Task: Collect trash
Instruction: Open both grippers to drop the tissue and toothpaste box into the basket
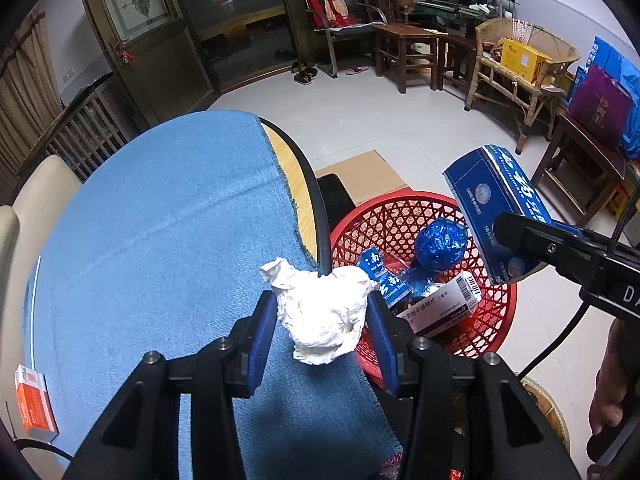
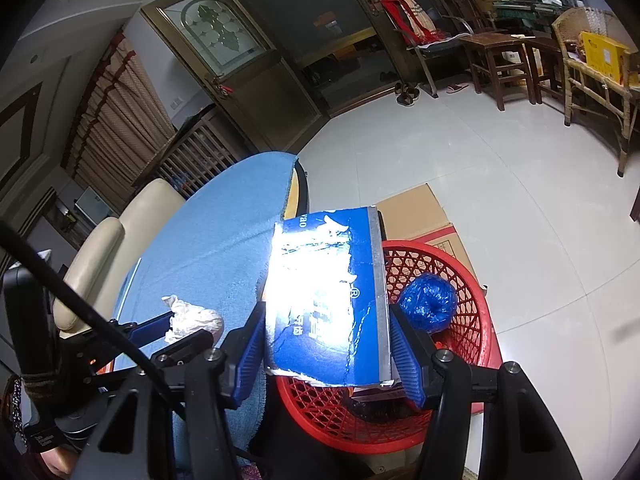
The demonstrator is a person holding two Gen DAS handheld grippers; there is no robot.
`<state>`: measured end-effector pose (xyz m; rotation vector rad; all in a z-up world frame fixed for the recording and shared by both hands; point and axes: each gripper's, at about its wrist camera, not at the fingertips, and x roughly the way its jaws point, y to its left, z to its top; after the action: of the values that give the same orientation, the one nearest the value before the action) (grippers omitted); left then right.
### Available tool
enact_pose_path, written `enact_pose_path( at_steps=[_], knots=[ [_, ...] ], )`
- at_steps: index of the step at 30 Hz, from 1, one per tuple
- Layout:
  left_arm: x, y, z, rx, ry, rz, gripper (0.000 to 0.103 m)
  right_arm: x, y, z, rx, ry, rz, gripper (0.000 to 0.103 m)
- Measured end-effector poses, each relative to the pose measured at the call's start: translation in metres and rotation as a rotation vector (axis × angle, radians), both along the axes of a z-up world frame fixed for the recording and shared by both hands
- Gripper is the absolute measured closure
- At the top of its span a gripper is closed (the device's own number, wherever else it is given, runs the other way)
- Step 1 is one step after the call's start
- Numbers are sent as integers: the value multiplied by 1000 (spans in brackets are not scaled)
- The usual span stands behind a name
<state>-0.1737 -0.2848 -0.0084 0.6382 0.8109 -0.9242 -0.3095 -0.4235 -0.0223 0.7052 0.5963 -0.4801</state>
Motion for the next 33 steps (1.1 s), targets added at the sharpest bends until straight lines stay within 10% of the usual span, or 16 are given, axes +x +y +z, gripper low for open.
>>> enact_pose_path(
  at_steps=[33],
  knots=[
    [13, 8, -1, -14, -26, 71, 42, -3, -4, -6, 44, -7, -24, 37]
  ],
)
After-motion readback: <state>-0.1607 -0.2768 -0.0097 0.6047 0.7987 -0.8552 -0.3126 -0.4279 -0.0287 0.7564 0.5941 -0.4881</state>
